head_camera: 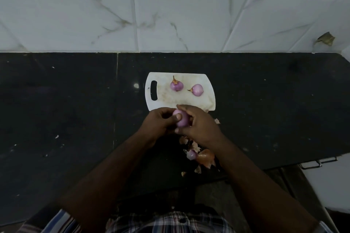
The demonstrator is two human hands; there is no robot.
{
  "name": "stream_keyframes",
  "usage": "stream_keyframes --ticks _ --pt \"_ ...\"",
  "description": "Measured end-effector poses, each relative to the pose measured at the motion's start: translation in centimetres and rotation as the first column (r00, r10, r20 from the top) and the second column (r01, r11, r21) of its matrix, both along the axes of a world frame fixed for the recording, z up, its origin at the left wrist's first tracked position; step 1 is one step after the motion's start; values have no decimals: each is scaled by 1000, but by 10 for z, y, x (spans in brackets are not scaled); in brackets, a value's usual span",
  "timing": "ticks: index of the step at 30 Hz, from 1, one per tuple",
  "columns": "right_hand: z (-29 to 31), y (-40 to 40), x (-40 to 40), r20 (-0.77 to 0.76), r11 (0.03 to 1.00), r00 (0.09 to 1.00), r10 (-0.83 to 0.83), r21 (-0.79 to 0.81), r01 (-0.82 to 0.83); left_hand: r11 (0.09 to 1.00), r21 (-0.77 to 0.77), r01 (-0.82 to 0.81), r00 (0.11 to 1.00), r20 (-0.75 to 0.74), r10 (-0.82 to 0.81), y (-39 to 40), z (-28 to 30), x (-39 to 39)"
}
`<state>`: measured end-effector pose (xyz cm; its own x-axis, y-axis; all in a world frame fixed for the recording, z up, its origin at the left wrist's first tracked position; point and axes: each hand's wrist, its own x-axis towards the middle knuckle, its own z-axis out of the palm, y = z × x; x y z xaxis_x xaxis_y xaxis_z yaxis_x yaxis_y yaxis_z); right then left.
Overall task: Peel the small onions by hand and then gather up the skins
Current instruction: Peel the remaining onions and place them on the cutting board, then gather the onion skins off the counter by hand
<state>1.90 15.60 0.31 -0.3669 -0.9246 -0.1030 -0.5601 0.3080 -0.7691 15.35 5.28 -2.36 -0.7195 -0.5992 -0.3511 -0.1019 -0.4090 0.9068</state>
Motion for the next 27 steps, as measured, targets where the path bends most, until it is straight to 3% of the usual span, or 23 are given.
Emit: stream_keyframes --ticks 3,5,8,10,19,24,27 --pt "0 -12 -16 -41 997 996 -75 -36 74 996 -54 -76 994 77 80 -9 5 -16" --pt "-1 -21 -35 -52 992 991 -124 -26 123 972 -193 -136 969 178 171 -21 3 -25" --pt "-3 -41 -79 -57 976 975 -216 -7 216 885 -462 -50 902 360 239 -41 -2 -34" --pt "-4 -59 -106 -111 981 975 -192 6 194 841 -541 3 875 408 260 -50 -6 -43" --pt "-38 -100 -133 -240 980 952 188 114 -165 778 -624 71 799 502 330 -48 -19 -77" --pt "-47 -98 -139 -284 964 921 265 73 -255 779 -613 129 788 540 295 -41 -25 -82" --pt "-41 -79 -140 -281 982 943 176 -23 -190 760 -638 125 798 519 305 -32 -26 -80"
